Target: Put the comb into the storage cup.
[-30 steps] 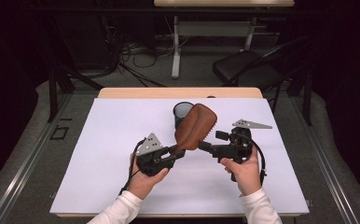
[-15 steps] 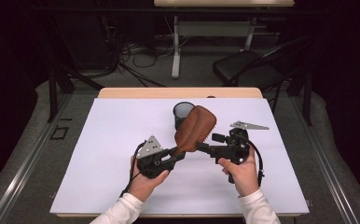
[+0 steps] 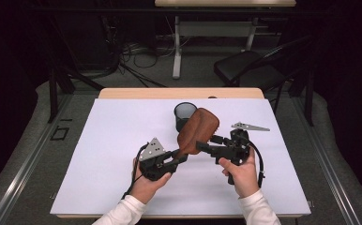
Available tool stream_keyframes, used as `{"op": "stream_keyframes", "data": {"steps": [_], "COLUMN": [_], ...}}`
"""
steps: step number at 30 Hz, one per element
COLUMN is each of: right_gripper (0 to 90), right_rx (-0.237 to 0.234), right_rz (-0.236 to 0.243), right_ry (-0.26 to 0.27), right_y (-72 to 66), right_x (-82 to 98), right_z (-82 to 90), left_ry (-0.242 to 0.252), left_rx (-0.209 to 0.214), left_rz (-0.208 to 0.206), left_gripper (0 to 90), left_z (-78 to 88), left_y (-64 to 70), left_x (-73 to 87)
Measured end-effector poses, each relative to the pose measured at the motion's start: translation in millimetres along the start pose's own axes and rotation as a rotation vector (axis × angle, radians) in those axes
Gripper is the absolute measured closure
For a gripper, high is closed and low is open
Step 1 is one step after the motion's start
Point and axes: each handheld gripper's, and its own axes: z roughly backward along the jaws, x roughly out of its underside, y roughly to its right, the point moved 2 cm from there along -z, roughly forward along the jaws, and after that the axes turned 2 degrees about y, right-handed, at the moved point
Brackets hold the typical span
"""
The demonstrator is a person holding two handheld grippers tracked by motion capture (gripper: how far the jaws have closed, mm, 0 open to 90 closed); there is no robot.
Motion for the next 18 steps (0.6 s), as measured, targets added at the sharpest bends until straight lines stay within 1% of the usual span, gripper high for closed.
{"op": "stream_keyframes", "data": {"steps": [1, 6, 7, 10, 13, 18], "right_gripper": [14.4, 14.6, 14.6, 14.5, 13.9, 13.9], "right_rx": [-0.002, -0.005, -0.005, -0.012, -0.019, -0.018], "right_rz": [-0.004, -0.008, -0.011, -0.020, -0.033, -0.039], "right_ry": [0.003, 0.002, 0.000, -0.006, -0.001, -0.006], "right_y": [0.3, 0.6, 0.4, 0.0, 0.5, 0.8], "right_x": [0.2, 1.4, 1.6, 2.2, 2.4, 2.6], "right_z": [0.2, -1.4, -1.6, -2.6, -2.2, -1.9], "left_ry": [0.001, -0.001, -0.002, -0.006, -0.008, -0.011], "left_rx": [0.000, 0.007, 0.003, 0.009, 0.013, 0.024], "left_rz": [-0.002, -0.004, -0.004, -0.004, -0.007, -0.015], "left_gripper": [72.2, 72.2, 72.2, 72.2, 72.2, 72.2], "left_z": [-0.3, -1.7, -2.1, -3.2, -4.6, -6.4], "left_y": [0.4, 2.2, 2.9, 4.5, 6.6, 9.1], "left_x": [0.1, 1.4, 1.6, 2.7, 3.8, 5.3]}}
